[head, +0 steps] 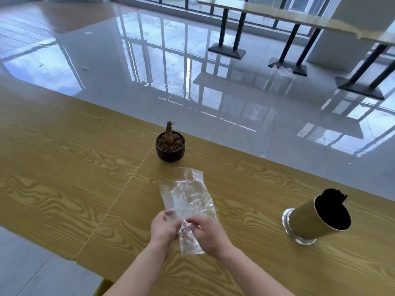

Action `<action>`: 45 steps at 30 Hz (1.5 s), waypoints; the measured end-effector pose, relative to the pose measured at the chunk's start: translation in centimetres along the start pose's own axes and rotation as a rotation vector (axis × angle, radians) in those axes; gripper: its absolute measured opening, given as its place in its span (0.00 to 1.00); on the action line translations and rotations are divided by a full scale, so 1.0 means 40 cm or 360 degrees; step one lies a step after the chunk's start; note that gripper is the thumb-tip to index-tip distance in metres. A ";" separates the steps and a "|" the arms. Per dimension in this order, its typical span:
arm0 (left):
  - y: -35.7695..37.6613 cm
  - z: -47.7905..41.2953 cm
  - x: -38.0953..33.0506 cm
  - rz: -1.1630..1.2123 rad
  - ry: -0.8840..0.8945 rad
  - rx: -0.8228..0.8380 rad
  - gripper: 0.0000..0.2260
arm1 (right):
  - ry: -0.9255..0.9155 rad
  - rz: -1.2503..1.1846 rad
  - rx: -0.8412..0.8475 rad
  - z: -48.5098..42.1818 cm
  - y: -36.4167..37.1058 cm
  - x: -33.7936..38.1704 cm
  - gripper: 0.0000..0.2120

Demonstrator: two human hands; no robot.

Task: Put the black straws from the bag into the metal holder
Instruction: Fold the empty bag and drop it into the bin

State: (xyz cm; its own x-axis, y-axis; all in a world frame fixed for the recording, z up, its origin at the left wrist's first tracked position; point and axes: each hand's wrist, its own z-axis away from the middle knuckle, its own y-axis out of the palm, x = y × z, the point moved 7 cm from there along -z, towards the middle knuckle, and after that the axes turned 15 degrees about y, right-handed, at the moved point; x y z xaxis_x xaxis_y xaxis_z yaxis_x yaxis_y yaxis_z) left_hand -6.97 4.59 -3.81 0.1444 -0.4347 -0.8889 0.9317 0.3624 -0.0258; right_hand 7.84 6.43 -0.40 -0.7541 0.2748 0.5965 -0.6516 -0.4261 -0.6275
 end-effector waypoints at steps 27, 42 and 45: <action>-0.409 0.256 -0.052 -0.0508 0.0713 -0.0724 0.22 | -0.0102 -0.0547 0.0266 0.093 0.042 0.058 0.05; -0.876 0.522 0.210 -0.0529 0.0464 -0.1251 0.21 | -0.0278 0.0007 0.0685 0.323 0.532 0.221 0.05; -0.959 0.504 0.293 -0.0606 0.0381 -0.1188 0.21 | -0.0175 0.0135 0.0656 0.345 0.658 0.194 0.05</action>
State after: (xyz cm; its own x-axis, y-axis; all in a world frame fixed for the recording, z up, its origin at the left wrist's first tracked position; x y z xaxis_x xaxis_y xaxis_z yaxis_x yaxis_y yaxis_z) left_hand -34.30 -31.03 -4.01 -0.2846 -0.4818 -0.8288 0.4283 0.7095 -0.5596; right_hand -14.02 -14.56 -5.37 -0.7758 0.1403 0.6152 -0.4839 -0.7580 -0.4374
